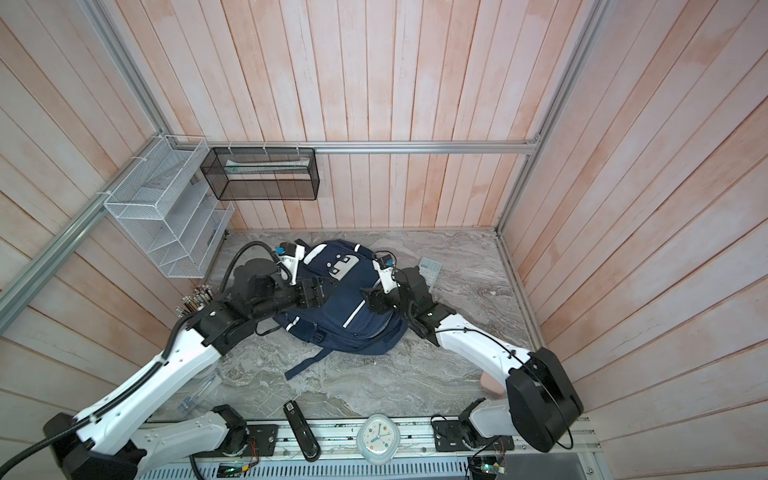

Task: Pack the student bag
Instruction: 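Open the right gripper and withdraw it while left releases the bag, then retract the left arm toward rest while right reaches the bag's top zipper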

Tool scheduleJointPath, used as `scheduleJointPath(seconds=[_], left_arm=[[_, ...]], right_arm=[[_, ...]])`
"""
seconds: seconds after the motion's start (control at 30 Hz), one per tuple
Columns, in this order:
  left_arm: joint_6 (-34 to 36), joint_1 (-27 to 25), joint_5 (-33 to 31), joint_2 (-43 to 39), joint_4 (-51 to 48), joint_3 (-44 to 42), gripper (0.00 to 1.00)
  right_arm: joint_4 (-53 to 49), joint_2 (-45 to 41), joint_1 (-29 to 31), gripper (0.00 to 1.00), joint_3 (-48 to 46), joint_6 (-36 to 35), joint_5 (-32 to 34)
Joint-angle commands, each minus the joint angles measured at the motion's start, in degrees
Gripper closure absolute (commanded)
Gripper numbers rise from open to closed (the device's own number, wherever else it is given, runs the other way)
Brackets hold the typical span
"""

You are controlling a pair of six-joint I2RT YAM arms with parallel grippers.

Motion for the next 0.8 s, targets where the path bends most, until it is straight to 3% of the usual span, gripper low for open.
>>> scheduleJointPath(seconds=[0.0, 0.1, 0.27, 0.33, 0.4, 0.57, 0.77], left_arm=[[-7.17, 0.68, -14.53, -4.25, -26.86, 0.36, 0.14], [-13.43, 1.21, -18.15, -9.57, -35.02, -1.39, 0.17], [-25.33, 1.59, -19.25, -18.57, -36.19, -7.65, 0.15], [-33.64, 1.64, -20.40, -23.00, -35.34, -11.44, 0.06], [-48.72, 1.56, -23.61, -28.10, -38.96, -14.55, 0.04], [-68.75, 1.58, -29.82, -38.34, -48.26, -20.45, 0.02], [-74.55, 1.63, -40.55, -35.51, -57.32, -19.81, 0.00]], right_arm=[[4.88, 4.28, 1.29, 0.25, 5.69, -4.80, -4.24], [8.78, 6.54, 1.32, 0.25, 5.98, -1.44, -4.77], [8.38, 6.15, 1.66, 0.25, 2.17, 5.45, -6.19], [7.23, 5.10, 1.97, 0.25, 0.78, 6.98, -5.27], [5.37, 3.55, 1.97, 0.25, -0.75, 9.45, -4.14], [1.29, 0.10, 2.20, 0.25, -3.32, 8.44, -3.86], [2.25, -1.30, 2.20, 0.25, -4.88, 8.44, -3.54]])
